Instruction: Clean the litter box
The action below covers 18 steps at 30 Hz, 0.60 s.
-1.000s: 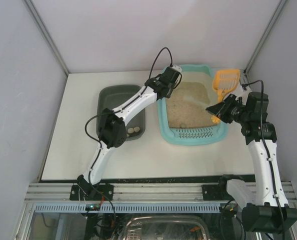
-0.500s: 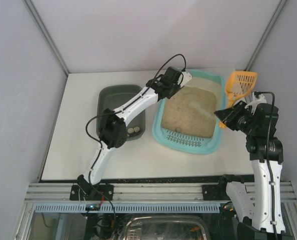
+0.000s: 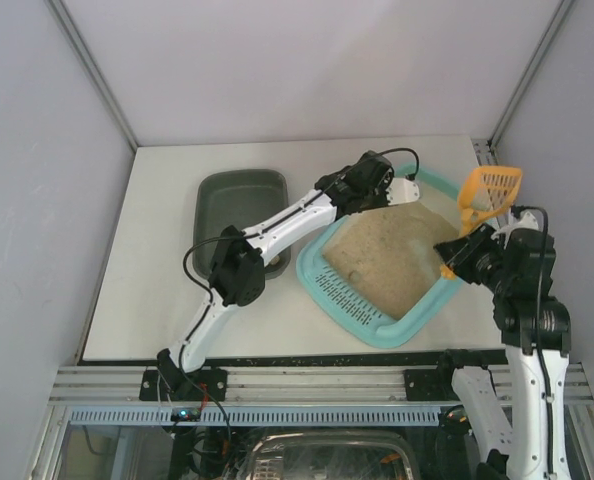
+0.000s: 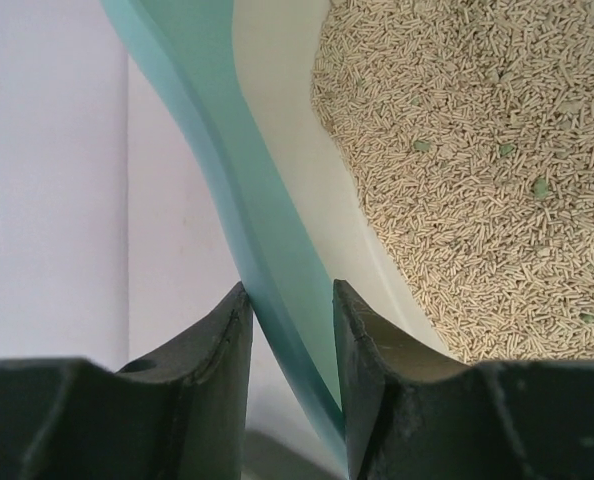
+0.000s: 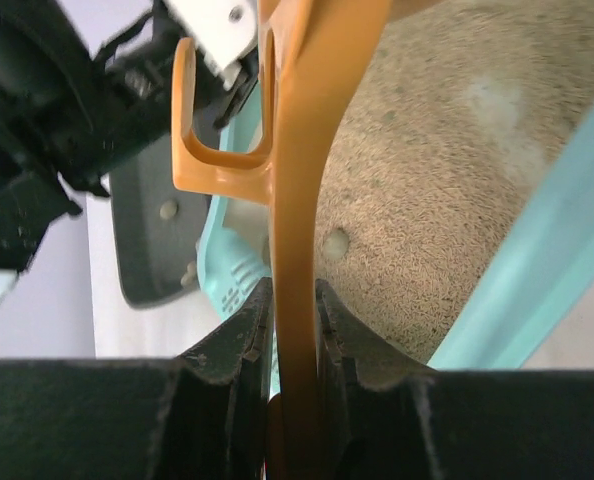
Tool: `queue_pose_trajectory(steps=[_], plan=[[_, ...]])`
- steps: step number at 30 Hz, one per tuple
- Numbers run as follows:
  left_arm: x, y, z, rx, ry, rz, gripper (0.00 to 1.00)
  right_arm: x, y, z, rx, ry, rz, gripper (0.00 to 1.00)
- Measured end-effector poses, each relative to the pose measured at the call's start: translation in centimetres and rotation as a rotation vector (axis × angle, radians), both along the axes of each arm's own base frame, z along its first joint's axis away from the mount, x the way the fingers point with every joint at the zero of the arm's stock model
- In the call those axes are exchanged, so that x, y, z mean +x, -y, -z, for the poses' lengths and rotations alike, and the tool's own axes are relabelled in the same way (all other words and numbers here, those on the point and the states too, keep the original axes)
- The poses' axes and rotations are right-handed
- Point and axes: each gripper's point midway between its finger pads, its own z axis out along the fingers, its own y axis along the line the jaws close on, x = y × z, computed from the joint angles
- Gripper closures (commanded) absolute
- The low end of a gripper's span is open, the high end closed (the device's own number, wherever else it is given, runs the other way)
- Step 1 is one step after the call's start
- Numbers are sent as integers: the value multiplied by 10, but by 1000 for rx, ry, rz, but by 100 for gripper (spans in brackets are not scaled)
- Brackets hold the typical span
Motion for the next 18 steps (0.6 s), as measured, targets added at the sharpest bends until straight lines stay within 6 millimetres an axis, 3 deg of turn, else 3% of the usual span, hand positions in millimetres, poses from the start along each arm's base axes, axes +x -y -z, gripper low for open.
queue_pose_trajectory(steps=[4,9,18], plan=[[-20,26,0,-1,-5,153,100,-26,-16,23,9,-6,-70,100],[-39,42,-2,-10,-45,348,100,-60,-24,59,43,-38,-91,100],[-38,44,-3,-124,-130,455,100,-63,-36,81,97,-159,-141,100]])
